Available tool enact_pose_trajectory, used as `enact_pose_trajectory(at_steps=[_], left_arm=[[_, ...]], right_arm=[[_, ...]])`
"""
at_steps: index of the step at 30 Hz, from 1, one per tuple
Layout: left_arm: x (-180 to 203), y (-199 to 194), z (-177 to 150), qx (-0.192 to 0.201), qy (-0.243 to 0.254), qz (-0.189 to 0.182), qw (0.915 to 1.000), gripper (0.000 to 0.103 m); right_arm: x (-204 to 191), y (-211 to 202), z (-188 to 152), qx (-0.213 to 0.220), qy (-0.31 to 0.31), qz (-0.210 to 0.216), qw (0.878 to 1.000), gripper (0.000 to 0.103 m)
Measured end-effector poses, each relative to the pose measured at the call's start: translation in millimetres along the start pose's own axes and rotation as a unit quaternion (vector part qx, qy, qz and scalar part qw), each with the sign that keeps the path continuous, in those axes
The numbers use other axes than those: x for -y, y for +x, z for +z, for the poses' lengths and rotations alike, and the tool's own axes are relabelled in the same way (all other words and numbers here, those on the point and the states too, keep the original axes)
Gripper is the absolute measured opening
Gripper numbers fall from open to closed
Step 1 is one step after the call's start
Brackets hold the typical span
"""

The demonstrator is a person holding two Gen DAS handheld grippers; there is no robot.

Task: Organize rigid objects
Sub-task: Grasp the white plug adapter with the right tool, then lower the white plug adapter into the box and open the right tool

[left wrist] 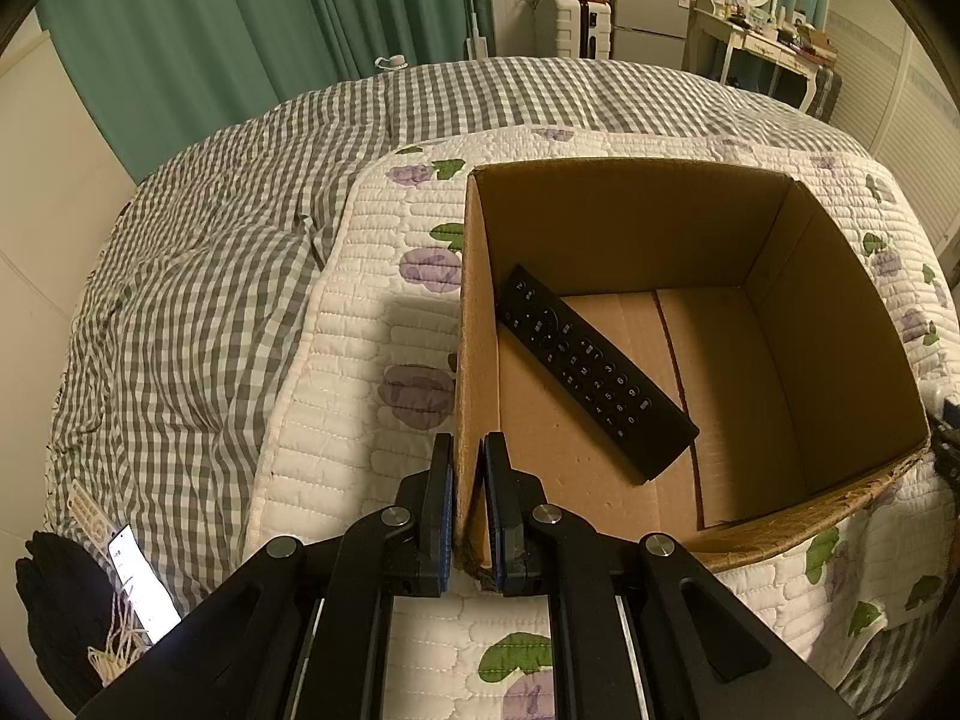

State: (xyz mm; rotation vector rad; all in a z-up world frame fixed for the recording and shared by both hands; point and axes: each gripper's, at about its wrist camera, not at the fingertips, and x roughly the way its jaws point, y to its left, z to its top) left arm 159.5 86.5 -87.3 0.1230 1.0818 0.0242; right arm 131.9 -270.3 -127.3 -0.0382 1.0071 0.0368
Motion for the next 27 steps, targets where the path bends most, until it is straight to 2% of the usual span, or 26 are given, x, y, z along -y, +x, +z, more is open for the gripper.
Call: enact_pose_trajectory(at_steps=[6,14,21,24,27], left_arm=[[-1.3,-2.1,-0.6,0.0,0.001,-0.001,1.0,0.009],[-0.7,-12.2,0.1,0.008,0.007,-0.001,0.9999,0.009],[0.1,-11.9,-0.4,0.007,0.007,0.002,0.9999,0.009],[0.5,-11.8,-0.7,0.007,0.008,0.006,0.9999,0.009],[0.8,-12.2,-0.5,0.006,0.008,0.006,0.9999,0.009]], right_arm=[[-3.5,-30.3,8.0,0.042,-0.021,-0.022,0.999,0.049],[-16.2,-75.3,27.5,0.11,-0.04,-0.026,0.993,0.049],[-56.7,-128.6,67.5,0.201,-0.078,0.017,0.976,0.049],[-82.0,-139.2,81.3,0.225,-0.098,0.045,0.968,0.049],[-108.9,-136.0,89.4,0.229,-0.118,0.071,0.964,0.049]])
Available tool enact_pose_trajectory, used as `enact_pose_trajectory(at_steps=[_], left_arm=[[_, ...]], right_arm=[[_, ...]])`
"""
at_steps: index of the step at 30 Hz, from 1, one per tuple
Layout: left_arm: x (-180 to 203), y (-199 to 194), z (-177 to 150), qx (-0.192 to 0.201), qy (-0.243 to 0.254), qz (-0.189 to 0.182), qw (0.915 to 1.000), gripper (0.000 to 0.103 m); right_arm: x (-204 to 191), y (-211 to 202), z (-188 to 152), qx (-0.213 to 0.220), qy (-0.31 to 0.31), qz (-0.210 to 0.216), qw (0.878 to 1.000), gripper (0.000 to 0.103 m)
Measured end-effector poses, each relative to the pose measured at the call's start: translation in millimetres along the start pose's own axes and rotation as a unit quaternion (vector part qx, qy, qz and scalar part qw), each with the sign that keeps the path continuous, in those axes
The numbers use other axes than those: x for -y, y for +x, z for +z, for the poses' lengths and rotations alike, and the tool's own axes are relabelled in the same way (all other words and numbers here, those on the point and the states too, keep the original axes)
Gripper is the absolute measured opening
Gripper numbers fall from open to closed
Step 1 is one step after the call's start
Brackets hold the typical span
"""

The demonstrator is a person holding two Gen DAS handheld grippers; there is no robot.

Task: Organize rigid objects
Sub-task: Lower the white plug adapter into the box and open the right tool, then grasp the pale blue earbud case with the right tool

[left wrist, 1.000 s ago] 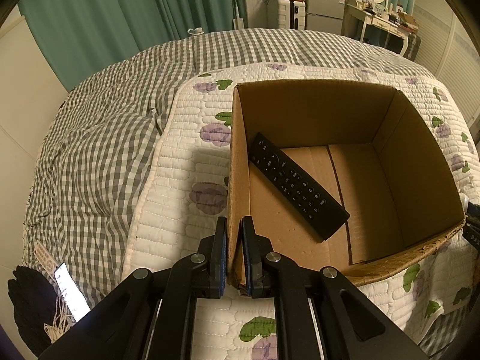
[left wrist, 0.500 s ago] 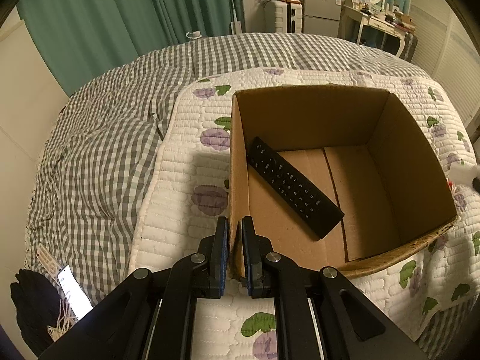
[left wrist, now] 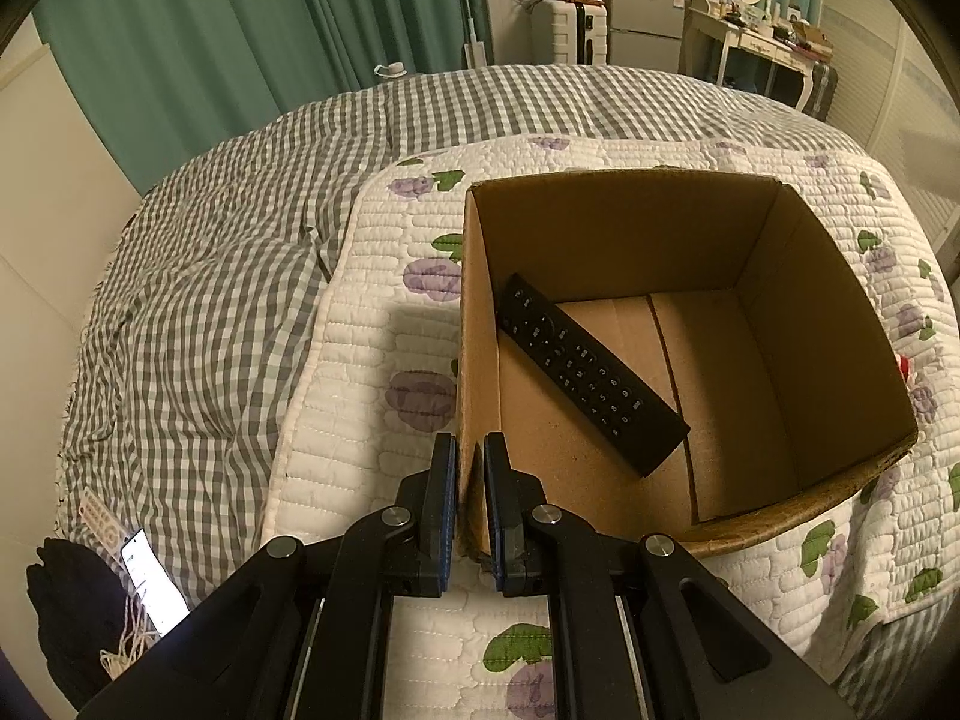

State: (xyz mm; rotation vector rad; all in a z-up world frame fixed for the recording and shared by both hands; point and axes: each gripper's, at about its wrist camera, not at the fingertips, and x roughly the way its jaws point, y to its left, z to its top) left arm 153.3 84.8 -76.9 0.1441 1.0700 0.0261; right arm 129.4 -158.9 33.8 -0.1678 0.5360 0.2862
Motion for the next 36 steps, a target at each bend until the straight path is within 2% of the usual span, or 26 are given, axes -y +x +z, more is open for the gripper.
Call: enact_pose_trajectory(at_steps=[7,14,17,19,20,22,28,36], left_arm=[[1.1,0.0,0.4,-0.001,0.002,0.004,1.0,0.009],[1.4,-0.4,0.3,-0.001,0.0,0.003,1.0,0.009],[1.5,-0.4,0.3,-0.001,0.0,0.003,1.0,0.009],[1.9,-0.3,0.3,-0.001,0.001,0.004,1.0,0.009],[1.7,-0.4,0.2,-0.001,0.001,0.004,1.0,0.009],[1.6,-0.1,0.1,-0.001,0.001,0.003,1.0,0.009],[2.5,-0.1,0.6,0.0,0.002,0.003,1.0,0.009],[2.4,0.1,1.2,0.0,0.003,0.004,1.0,0.009]], right_arm=[[-51.8,45.6,-3.0,-0.029,-0.021,0.057,0.998,0.049],[-86.1,97.5,-33.2,-0.088,-0.063,0.062,0.992,0.049],[-87.3,99.9,-41.1,-0.084,-0.06,0.057,0.993,0.049],[-84.2,97.7,-42.4,-0.077,-0.051,0.062,0.994,0.053],[-83.1,96.5,-41.4,-0.076,-0.049,0.063,0.994,0.072],[-77.3,88.8,-37.6,-0.063,-0.047,0.053,0.995,0.087],[-40.3,54.5,-22.1,-0.046,-0.027,0.043,0.998,0.089],[27.5,10.7,-33.5,-0.046,-0.004,-0.037,0.998,0.091]])
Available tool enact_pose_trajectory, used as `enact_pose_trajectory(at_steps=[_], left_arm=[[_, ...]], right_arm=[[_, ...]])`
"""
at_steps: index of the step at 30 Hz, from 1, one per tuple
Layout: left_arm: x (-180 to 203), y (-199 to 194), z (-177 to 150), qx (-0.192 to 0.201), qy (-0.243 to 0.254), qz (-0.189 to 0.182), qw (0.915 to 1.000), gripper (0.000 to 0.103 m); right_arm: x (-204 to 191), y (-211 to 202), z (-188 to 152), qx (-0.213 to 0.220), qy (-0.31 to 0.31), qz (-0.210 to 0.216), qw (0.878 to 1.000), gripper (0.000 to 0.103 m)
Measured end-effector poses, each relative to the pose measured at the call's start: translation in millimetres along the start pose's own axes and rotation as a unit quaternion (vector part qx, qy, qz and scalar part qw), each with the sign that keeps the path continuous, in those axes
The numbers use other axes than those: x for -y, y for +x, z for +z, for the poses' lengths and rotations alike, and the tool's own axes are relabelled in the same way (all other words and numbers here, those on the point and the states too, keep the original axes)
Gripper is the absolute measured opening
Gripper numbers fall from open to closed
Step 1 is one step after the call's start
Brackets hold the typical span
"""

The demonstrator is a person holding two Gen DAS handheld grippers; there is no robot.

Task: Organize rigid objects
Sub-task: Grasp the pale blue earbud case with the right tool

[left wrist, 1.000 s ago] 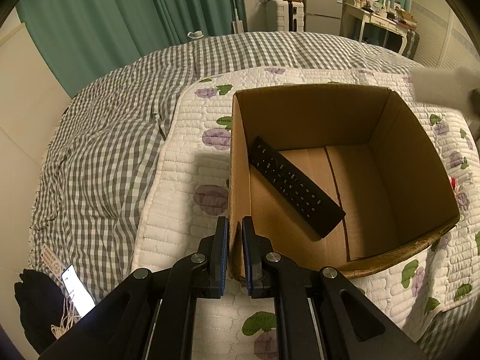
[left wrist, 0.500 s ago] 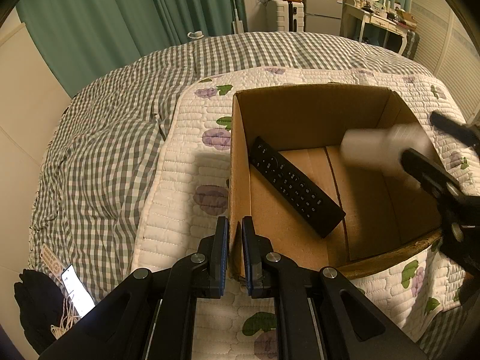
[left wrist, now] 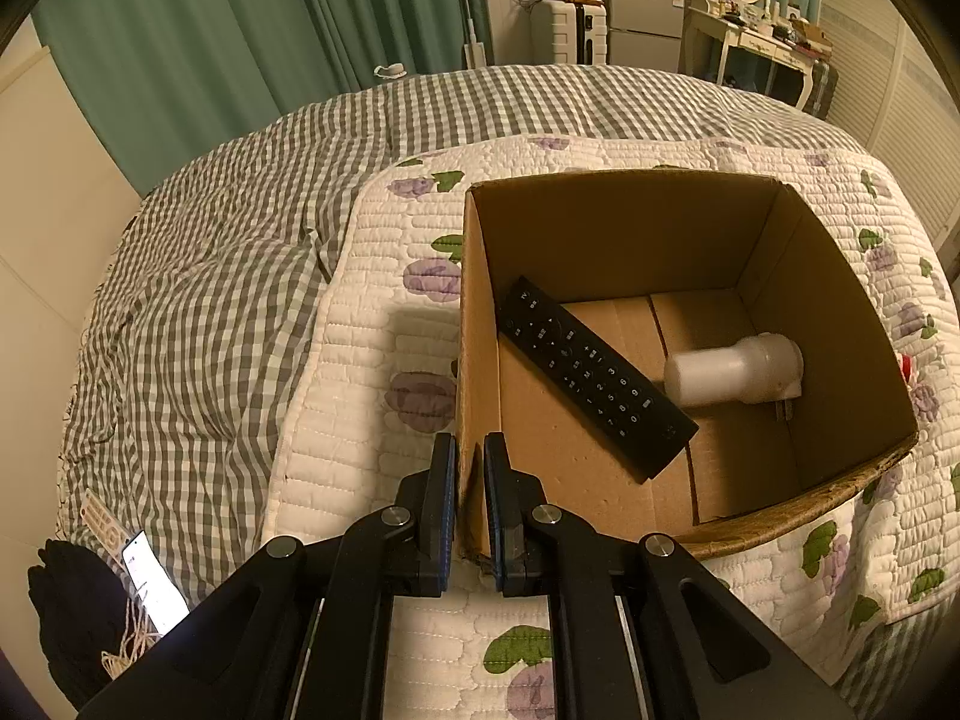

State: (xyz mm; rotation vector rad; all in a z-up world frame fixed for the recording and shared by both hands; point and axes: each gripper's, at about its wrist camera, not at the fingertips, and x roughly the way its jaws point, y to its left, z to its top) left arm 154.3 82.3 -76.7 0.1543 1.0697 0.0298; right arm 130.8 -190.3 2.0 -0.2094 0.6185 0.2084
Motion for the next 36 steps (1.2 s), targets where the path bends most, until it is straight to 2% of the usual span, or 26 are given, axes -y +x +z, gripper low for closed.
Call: enact_pose_trajectory(at_steps=[5,12,18,19,20,21,27,30,36], left_arm=[[-0.2,0.0,0.0,0.0,0.0,0.0,1.0,0.009],[0.6,0.0,-0.2,0.0,-0.001,0.004,1.0,0.009],[0.9,-0.3,-0.2,-0.001,0.001,0.007,1.0,0.009],[0.9,-0.6,-0.4,-0.001,0.001,0.007,1.0,0.009],[0.7,-0.6,-0.4,-0.001,0.002,0.007,1.0,0.009],[0.7,-0.6,-0.3,-0.001,0.002,0.007,1.0,0.009],[0.3,-1.2,-0.5,-0.001,0.002,0.007,1.0,0.009],[1.2,-0.7,-0.5,-0.001,0.002,0.008,1.0,0.009],[1.3,-0.6,-1.0,-0.001,0.001,0.007,1.0,0.009]], right_arm=[[29.4,-3.8,-26.7,-0.032,0.025,-0.022,0.999,0.091],[43.8,21.1,-78.4,-0.107,0.035,-0.044,0.993,0.091],[36.6,58.3,-122.8,-0.181,0.046,-0.008,0.982,0.091],[36.0,65.1,-126.7,-0.192,0.045,-0.004,0.98,0.088],[35.6,71.0,-129.8,-0.202,0.047,0.001,0.978,0.081],[37.1,77.5,-132.1,-0.212,0.054,0.009,0.976,0.079],[35.7,98.9,-134.6,-0.233,0.06,0.021,0.97,0.078],[33.7,111.5,-135.5,-0.248,0.058,0.014,0.967,0.076],[36.1,126.0,-138.0,-0.266,0.064,0.009,0.962,0.062]])
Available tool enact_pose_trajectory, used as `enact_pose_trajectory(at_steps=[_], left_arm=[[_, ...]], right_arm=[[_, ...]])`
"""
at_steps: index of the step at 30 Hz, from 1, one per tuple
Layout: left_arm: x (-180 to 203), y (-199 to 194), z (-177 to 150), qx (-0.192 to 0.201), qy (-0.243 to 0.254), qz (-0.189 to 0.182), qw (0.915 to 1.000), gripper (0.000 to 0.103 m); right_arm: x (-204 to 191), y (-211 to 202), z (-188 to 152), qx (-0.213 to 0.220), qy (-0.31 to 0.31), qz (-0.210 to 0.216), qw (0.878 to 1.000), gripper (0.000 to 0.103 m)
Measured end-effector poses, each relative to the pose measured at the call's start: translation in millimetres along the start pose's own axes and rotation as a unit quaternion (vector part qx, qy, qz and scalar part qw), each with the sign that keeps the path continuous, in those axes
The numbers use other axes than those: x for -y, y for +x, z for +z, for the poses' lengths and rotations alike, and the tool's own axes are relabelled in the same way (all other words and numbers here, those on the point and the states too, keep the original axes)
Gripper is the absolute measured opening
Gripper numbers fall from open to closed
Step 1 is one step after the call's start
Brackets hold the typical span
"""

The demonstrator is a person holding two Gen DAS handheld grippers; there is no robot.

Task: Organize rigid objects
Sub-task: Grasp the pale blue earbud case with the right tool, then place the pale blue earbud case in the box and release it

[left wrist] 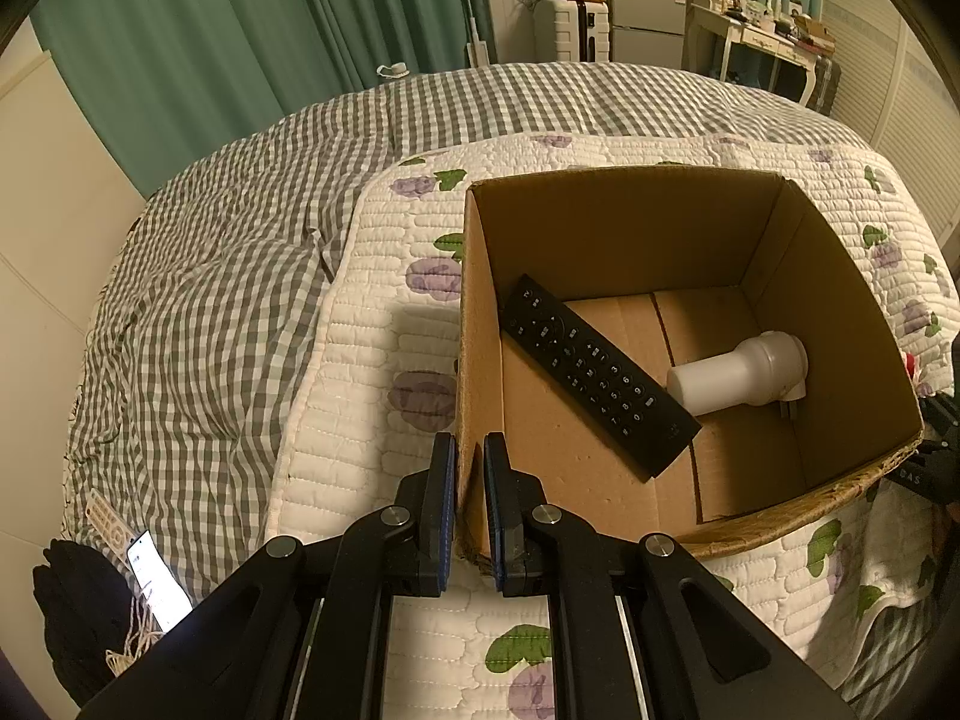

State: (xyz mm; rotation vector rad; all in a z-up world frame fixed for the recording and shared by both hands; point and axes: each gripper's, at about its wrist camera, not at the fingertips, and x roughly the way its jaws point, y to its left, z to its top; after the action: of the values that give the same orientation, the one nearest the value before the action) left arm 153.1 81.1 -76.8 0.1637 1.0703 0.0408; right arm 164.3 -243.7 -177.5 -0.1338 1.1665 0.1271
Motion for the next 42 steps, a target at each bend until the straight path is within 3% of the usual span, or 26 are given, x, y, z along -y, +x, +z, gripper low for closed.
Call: enact_pose_trajectory(at_steps=[2,14,22,28,32,35,42], left_arm=[[0.3,0.1,-0.3,0.0,0.0,0.0,1.0,0.009],[0.0,0.4,-0.5,-0.001,-0.002,-0.002,1.0,0.009],[-0.2,0.7,-0.8,-0.001,-0.003,-0.006,1.0,0.009],[-0.8,0.7,-0.1,-0.002,-0.005,-0.007,1.0,0.009],[-1.0,0.7,-0.2,-0.002,-0.005,-0.007,1.0,0.009],[-1.8,0.6,0.0,-0.003,-0.005,-0.007,1.0,0.009],[-1.7,0.3,-0.3,-0.003,-0.004,-0.006,1.0,0.009]], right_arm=[[1.6,2.7,1.2,-0.004,0.004,0.002,1.0,0.051],[2.7,-14.9,-5.2,0.017,0.003,0.018,1.0,0.05],[-6.5,-93.4,0.5,0.097,-0.03,0.021,0.995,0.05],[-33.2,-170.8,53.9,0.192,-0.085,0.029,0.977,0.05],[-61.2,-198.9,89.1,0.235,-0.131,0.039,0.962,0.05],[-88.1,-201.5,110.1,0.246,-0.159,0.045,0.955,0.05],[-152.2,-134.0,137.5,0.181,-0.194,0.087,0.96,0.05]])
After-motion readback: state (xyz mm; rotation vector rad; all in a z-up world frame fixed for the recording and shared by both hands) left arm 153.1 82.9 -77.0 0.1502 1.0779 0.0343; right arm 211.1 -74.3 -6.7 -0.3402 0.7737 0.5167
